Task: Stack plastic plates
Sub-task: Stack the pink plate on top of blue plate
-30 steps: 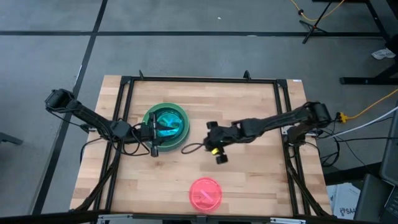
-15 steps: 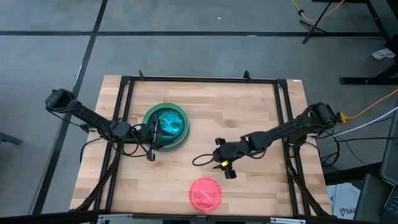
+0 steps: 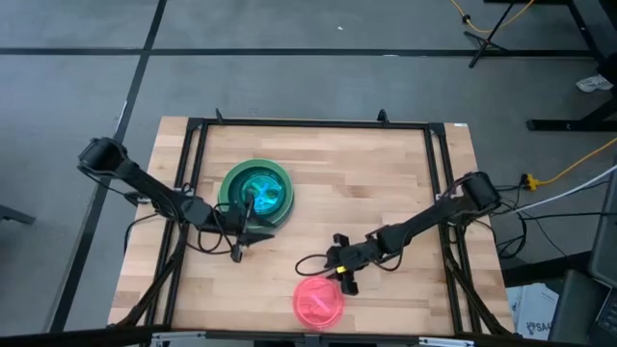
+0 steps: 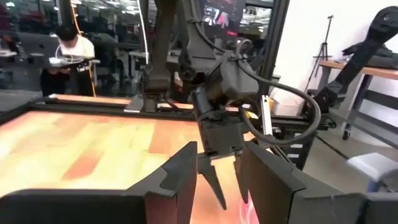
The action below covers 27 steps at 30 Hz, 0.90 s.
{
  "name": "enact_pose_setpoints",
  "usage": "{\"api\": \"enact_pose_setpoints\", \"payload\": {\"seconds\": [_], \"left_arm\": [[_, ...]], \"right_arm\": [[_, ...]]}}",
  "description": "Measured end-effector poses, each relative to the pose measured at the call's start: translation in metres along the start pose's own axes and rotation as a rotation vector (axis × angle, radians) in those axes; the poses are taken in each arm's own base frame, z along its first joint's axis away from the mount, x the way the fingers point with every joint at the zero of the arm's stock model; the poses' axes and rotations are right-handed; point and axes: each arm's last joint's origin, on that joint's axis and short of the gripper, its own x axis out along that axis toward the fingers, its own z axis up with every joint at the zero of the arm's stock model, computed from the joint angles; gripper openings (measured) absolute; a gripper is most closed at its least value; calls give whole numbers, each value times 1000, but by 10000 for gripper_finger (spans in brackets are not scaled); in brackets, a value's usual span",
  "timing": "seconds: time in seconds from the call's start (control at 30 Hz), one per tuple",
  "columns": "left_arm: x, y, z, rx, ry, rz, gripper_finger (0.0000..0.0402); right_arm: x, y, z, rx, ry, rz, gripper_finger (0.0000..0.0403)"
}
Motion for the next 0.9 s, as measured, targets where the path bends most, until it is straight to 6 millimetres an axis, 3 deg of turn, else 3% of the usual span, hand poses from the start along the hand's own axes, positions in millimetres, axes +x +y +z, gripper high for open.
{"api": "enact_pose_setpoints", "payload": {"seconds": [0.3, 0.7, 0.9], "left_arm": [[6, -3, -15, -55, 44, 39, 124], [9, -2, -24, -73, 75, 80, 124], [9, -2, -24, -72, 76, 82, 124]], "right_arm": [[17, -3, -8, 61, -17, -16, 159], [20, -1, -10, 77, -21, 4, 157], [25, -2, -13, 74, -8, 18, 119]]}}
